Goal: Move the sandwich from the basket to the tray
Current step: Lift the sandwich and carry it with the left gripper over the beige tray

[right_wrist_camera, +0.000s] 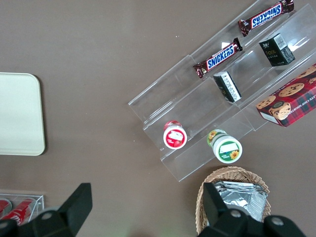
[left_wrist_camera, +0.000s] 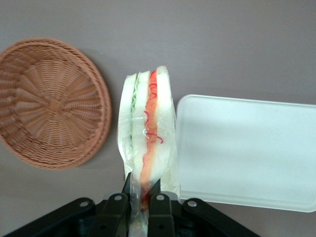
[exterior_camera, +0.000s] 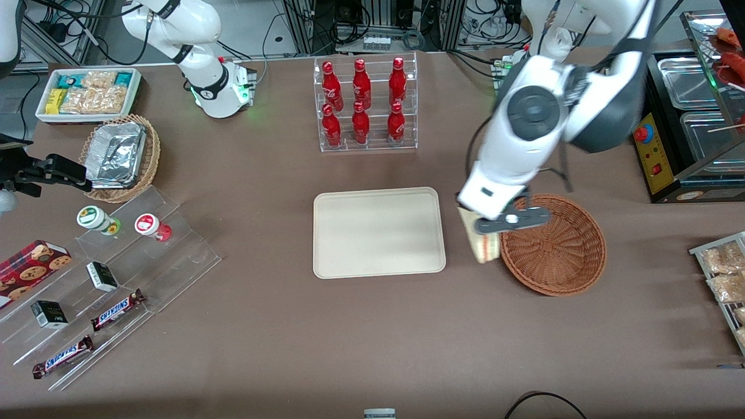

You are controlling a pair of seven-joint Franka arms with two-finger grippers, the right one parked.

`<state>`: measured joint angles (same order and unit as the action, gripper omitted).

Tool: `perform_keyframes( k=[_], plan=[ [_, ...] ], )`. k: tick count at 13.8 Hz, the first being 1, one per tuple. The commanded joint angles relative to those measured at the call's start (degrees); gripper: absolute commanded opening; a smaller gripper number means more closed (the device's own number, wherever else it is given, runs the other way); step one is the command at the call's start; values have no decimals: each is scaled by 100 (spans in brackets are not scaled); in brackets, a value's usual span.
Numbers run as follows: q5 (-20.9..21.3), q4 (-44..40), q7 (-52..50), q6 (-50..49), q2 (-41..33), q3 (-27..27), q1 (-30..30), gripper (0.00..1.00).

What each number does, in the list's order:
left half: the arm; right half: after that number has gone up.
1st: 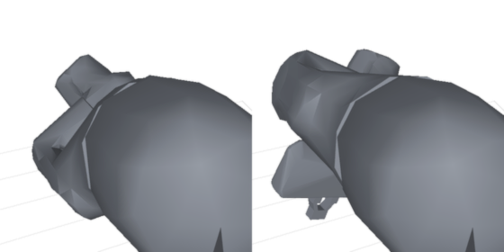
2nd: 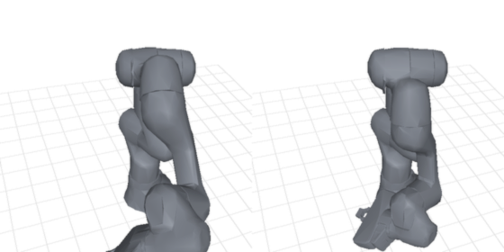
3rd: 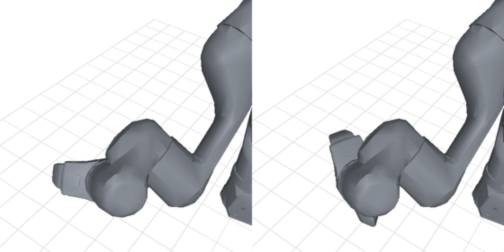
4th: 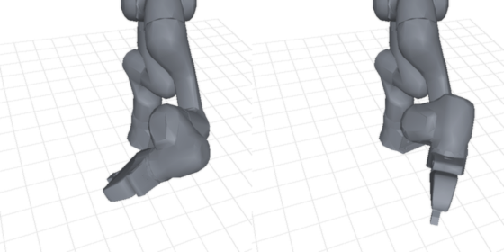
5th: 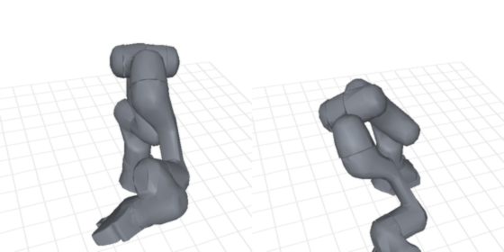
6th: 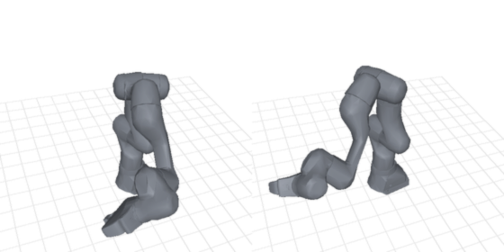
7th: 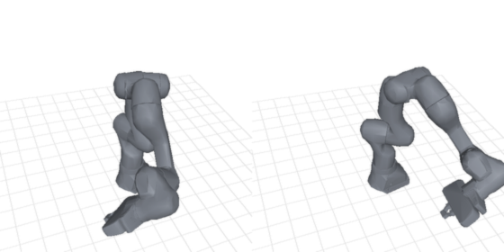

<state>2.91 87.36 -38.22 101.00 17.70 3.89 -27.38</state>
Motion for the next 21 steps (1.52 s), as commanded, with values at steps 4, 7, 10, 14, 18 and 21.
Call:
perform_keyframes(
  k=[4, 7, 10, 14, 18, 21],
  plan=[
    [-9, -1036, -457, 577, 1506, -73, -961, 0],
    [-1, -1054, -766, 965, 1789, -82, -1226, 0],
    [8, -1063, -836, 1412, 2079, -82, -1480, 0],
    [43, -1063, -916, 1484, 2430, -82, -1718, 0],
    [52, -1010, -916, 1475, 2510, -82, -1745, 0],
    [52, -1010, -907, 1475, 2615, -82, -1753, 38]
  ],
)
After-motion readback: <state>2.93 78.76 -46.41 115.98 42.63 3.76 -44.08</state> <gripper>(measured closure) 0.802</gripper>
